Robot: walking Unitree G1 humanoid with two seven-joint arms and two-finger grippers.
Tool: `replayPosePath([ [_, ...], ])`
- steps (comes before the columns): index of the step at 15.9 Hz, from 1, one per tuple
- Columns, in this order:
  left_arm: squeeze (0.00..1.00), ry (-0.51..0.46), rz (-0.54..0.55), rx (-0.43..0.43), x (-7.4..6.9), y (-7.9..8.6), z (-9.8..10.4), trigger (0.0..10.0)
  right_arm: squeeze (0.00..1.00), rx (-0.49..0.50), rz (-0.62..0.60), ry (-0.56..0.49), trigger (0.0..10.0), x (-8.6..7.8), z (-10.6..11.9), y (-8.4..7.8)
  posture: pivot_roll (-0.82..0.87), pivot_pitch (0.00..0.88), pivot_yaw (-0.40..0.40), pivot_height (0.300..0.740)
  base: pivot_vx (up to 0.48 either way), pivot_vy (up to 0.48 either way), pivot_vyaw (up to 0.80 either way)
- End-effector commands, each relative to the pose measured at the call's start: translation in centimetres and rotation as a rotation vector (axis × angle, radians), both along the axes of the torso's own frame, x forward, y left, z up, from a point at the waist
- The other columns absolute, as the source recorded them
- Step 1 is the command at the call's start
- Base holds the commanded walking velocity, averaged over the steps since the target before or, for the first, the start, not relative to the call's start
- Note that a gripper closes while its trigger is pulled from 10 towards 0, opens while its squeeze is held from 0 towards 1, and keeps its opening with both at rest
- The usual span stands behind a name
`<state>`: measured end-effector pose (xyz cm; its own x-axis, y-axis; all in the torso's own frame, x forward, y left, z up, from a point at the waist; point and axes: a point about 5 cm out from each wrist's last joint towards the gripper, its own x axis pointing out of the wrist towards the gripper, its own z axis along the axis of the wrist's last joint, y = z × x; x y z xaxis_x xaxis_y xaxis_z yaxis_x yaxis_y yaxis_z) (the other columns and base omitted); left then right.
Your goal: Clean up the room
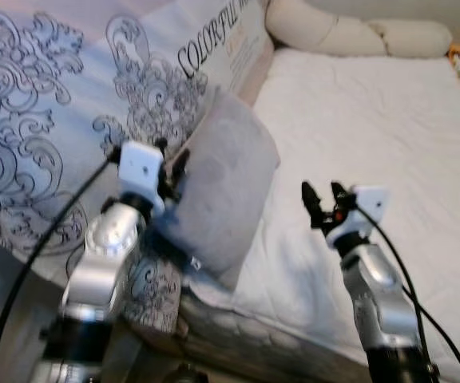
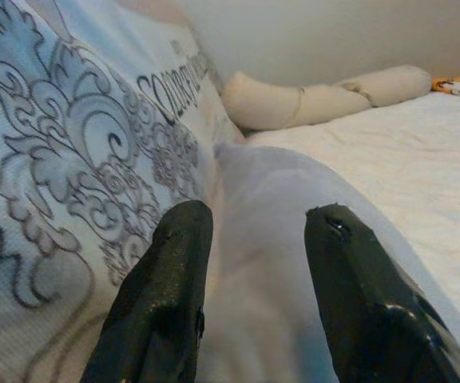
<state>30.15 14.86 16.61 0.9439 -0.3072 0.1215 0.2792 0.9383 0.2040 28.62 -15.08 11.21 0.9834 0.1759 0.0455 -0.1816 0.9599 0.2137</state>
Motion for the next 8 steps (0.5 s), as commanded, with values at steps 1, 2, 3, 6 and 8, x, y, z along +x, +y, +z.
replayPosePath([
  [1,0.28,-0.009,-0.006,-0.011,-0.6,-0.5,0.9,10.0,0.00,0.041,0.001,-0.002,10.0,-0.3,0.9,0.4,0.00,0.000,0.048,0.740,0.000,-0.398,0.00],
  [2,0.28,-0.002,-0.006,-0.020,-1.0,-0.6,1.2,10.0,0.00,0.059,0.014,0.002,10.0,-0.5,1.2,0.7,0.00,0.000,0.050,0.740,0.000,-0.398,0.00],
  [3,0.28,-0.001,-0.001,-0.027,-1.4,-0.8,1.5,10.0,0.00,0.051,0.031,0.000,10.0,-0.7,1.5,0.9,0.00,0.000,0.048,0.740,0.000,-0.401,0.00],
  [6,0.28,-0.008,0.019,-0.034,-2.1,-0.9,2.0,10.0,0.00,0.023,0.033,-0.019,10.0,-1.1,2.4,1.0,0.01,0.000,0.043,0.740,0.000,-0.400,0.00],
  [8,0.28,0.008,0.041,-0.029,-2.3,-0.7,2.2,10.0,0.00,-0.024,0.049,-0.005,10.0,-1.2,2.8,1.1,0.01,0.000,0.046,0.740,0.000,-0.401,0.00],
])
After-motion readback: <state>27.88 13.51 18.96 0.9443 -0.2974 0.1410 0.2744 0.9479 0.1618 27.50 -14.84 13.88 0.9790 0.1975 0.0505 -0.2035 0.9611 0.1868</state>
